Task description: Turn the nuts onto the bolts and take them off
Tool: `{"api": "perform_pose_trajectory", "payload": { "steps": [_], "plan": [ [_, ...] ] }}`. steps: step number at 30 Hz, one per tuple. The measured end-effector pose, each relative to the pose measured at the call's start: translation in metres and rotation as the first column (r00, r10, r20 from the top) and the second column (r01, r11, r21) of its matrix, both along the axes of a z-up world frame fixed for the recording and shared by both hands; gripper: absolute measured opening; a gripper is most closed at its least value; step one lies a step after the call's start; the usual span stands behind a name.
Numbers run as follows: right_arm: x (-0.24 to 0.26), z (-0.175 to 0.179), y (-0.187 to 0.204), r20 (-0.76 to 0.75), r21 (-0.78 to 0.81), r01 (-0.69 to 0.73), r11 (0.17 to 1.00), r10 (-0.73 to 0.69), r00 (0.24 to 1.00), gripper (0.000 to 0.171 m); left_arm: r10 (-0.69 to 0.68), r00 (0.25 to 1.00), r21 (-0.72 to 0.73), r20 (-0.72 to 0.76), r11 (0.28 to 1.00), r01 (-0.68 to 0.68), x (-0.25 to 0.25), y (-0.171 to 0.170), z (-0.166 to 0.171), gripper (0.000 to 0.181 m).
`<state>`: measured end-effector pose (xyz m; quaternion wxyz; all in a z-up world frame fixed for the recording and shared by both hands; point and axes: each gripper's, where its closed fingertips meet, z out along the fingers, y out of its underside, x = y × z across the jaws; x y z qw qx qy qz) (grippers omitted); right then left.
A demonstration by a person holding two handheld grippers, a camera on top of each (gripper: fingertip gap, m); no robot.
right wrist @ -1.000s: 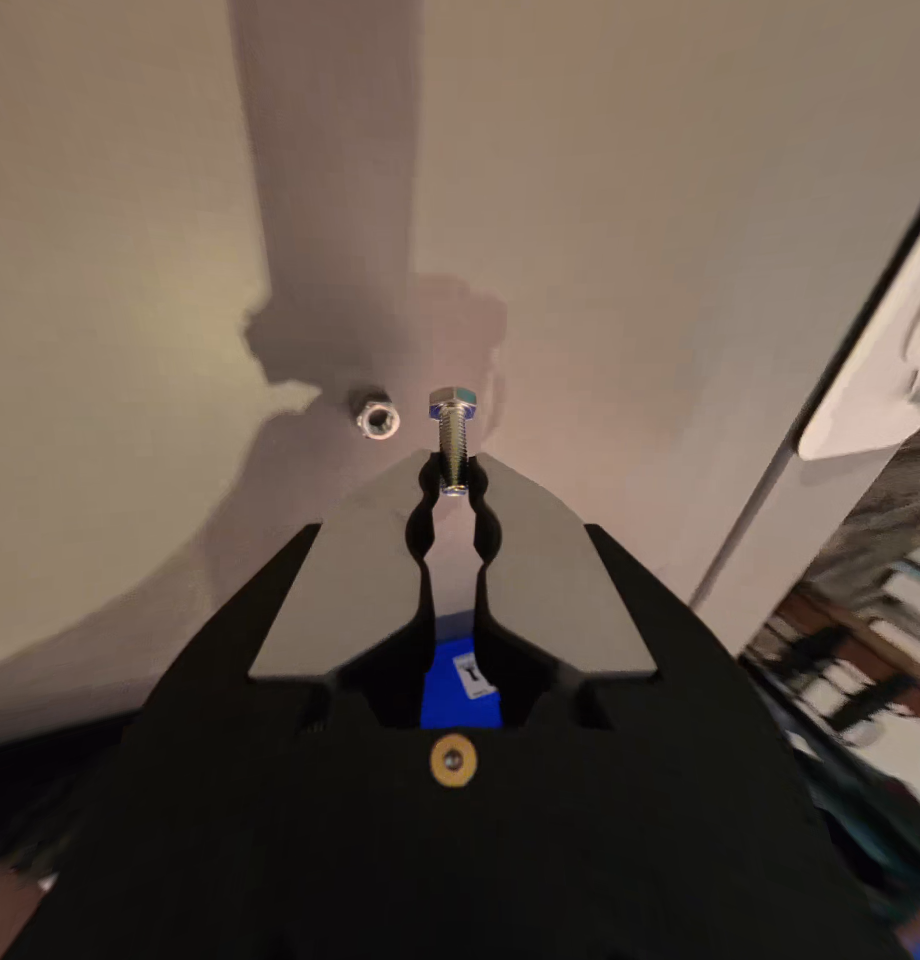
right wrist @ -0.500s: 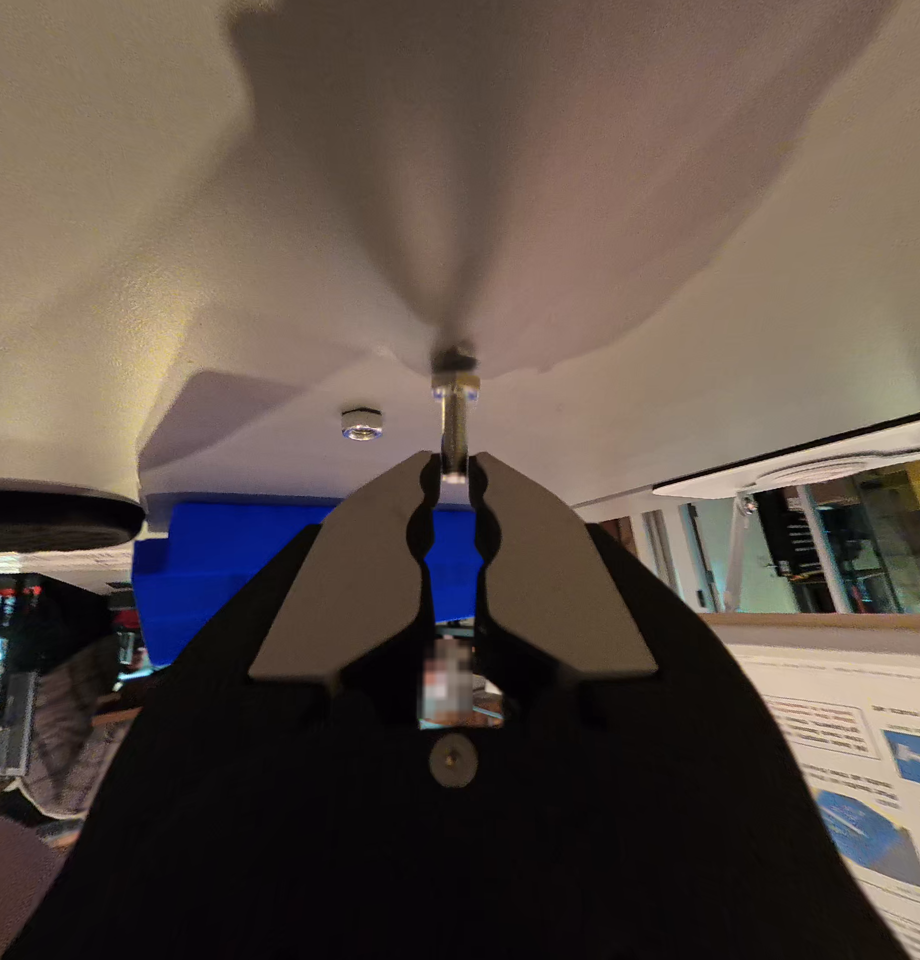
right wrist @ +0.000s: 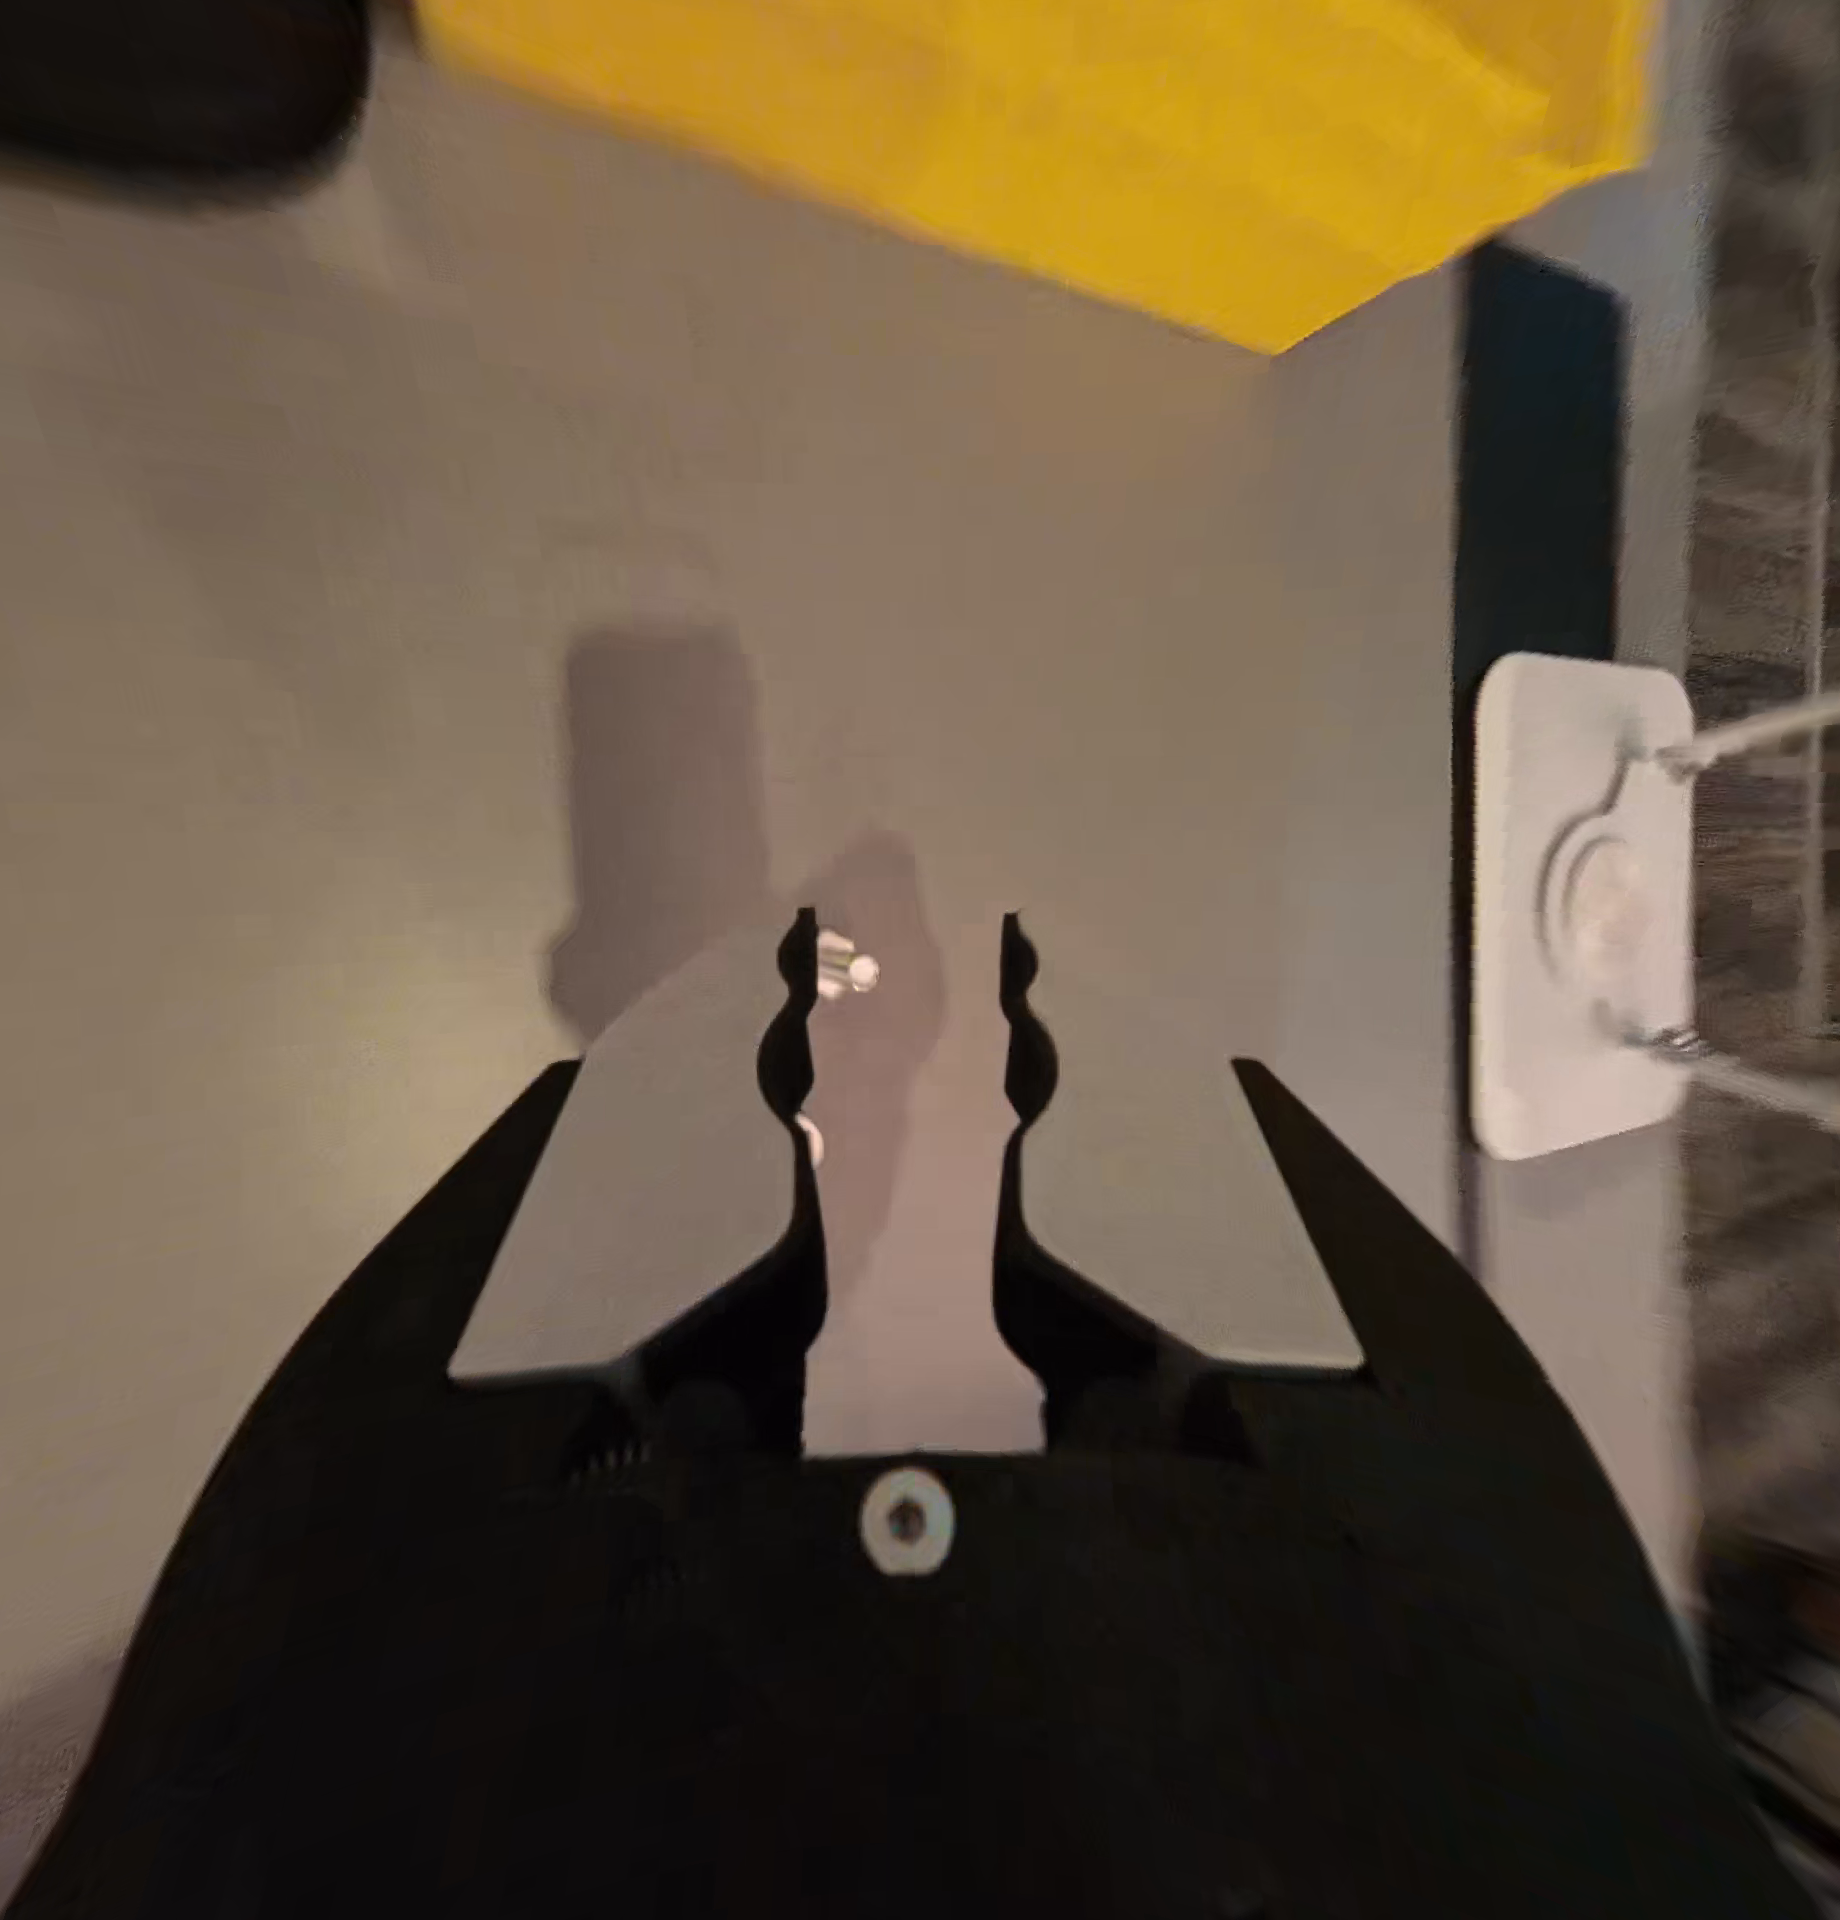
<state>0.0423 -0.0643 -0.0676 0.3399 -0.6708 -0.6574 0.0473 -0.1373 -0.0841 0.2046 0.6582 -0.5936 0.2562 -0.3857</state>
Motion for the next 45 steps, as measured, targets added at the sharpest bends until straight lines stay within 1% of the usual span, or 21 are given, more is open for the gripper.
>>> {"api": "perform_pose_trajectory", "payload": {
  "steps": [1,2,3,5,6,8,10,14,19,23,25,26,27,29,30,34,35,38,41,43,45],
  "plan": [
    [0.009,-0.003,0.001,-0.106,-0.032,0.051,0.998,-0.054,0.993,0.036,0.004,1.000,-0.001,0.002,1.000,-0.004,0.000,0.001,0.000,0.069],
    [0.020,-0.011,0.003,-0.163,-0.065,0.104,0.992,-0.113,0.980,0.037,0.008,1.000,-0.004,-0.001,1.000,-0.008,0.000,0.002,-0.001,0.069],
    [0.032,-0.023,0.003,-0.177,-0.105,0.154,0.982,-0.171,0.969,0.037,0.007,1.000,-0.009,-0.006,1.000,-0.007,0.001,0.003,-0.002,0.070],
    [0.055,-0.051,-0.003,-0.119,-0.187,0.235,0.954,-0.259,0.958,0.036,-0.002,1.000,-0.025,-0.013,1.000,0.002,0.006,0.006,-0.005,0.070],
    [0.064,-0.062,-0.003,-0.083,-0.197,0.281,0.939,-0.301,0.950,0.035,-0.007,1.000,-0.033,-0.015,0.999,0.006,0.008,0.007,-0.006,0.070],
    [0.070,-0.076,-0.007,-0.056,-0.228,0.304,0.925,-0.324,0.944,0.035,-0.016,1.000,-0.033,-0.024,0.999,0.015,0.014,0.007,-0.007,0.070],
    [0.066,-0.083,-0.008,-0.064,-0.254,0.307,0.917,-0.333,0.941,0.034,-0.022,0.999,-0.033,-0.044,0.999,0.020,0.021,0.006,-0.009,0.070],
    [0.059,-0.088,-0.008,-0.055,-0.286,0.300,0.910,-0.328,0.943,0.033,-0.035,0.996,-0.047,-0.085,0.998,0.031,0.035,0.005,-0.014,0.070],
    [0.026,-0.066,-0.002,-0.180,-0.270,0.235,0.934,-0.288,0.941,0.033,-0.029,0.992,-0.051,-0.122,0.998,0.023,0.043,0.007,-0.019,0.070],
    [0.013,-0.066,0.010,-0.188,-0.258,0.238,0.936,-0.290,0.938,0.030,-0.035,0.990,-0.064,-0.138,0.998,0.027,0.046,0.009,-0.023,0.071],
    [0.009,-0.068,0.014,-0.200,-0.267,0.231,0.935,-0.288,0.936,0.023,-0.033,0.989,-0.067,-0.144,0.998,0.023,0.047,0.010,-0.025,0.071],
    [0.006,-0.068,0.014,-0.213,-0.278,0.212,0.937,-0.276,0.937,0.012,-0.035,0.989,-0.066,-0.147,0.997,0.026,0.047,0.010,-0.025,0.071],
    [0.004,-0.066,0.014,-0.225,-0.291,0.193,0.937,-0.263,0.938,0.011,-0.042,0.988,-0.065,-0.150,0.997,0.033,0.049,0.010,-0.026,0.071],
    [0.005,-0.052,0.017,-0.241,-0.306,0.177,0.936,-0.255,0.936,0.011,-0.072,0.983,-0.067,-0.170,0.996,0.061,0.055,0.010,-0.030,0.071],
    [0.007,-0.036,0.020,-0.270,-0.309,0.166,0.937,-0.254,0.929,0.011,-0.098,0.976,-0.073,-0.192,0.994,0.085,0.060,0.010,-0.035,0.071],
    [0.011,0.058,0.023,-0.477,-0.396,0.049,0.917,-0.251,0.842,0.011,-0.241,0.916,-0.117,-0.321,0.970,0.214,0.093,0.011,-0.066,0.068],
    [0.012,0.080,0.021,-0.523,-0.416,0.009,0.909,-0.248,0.815,0.011,-0.258,0.908,-0.120,-0.330,0.966,0.231,0.105,0.014,-0.072,0.067],
    [0.017,0.126,0.014,-0.614,-0.390,-0.056,0.919,-0.214,0.759,0.011,-0.311,0.880,-0.126,-0.358,0.950,0.284,0.148,0.021,-0.092,0.055],
    [0.023,0.136,0.004,-0.620,-0.356,-0.055,0.933,-0.191,0.761,0.011,-0.373,0.831,-0.139,-0.413,0.927,0.347,0.185,0.018,-0.118,0.044],
    [0.026,0.133,-0.005,-0.605,-0.393,-0.072,0.917,-0.199,0.771,0.011,-0.400,0.795,-0.176,-0.457,0.916,0.360,0.197,0.018,-0.136,0.039],
    [0.028,0.127,-0.011,-0.592,-0.421,-0.081,0.903,-0.206,0.780,0.011,-0.438,0.772,-0.211,-0.461,0.899,0.385,0.205,0.016,-0.147,0.028]
  ]
}}
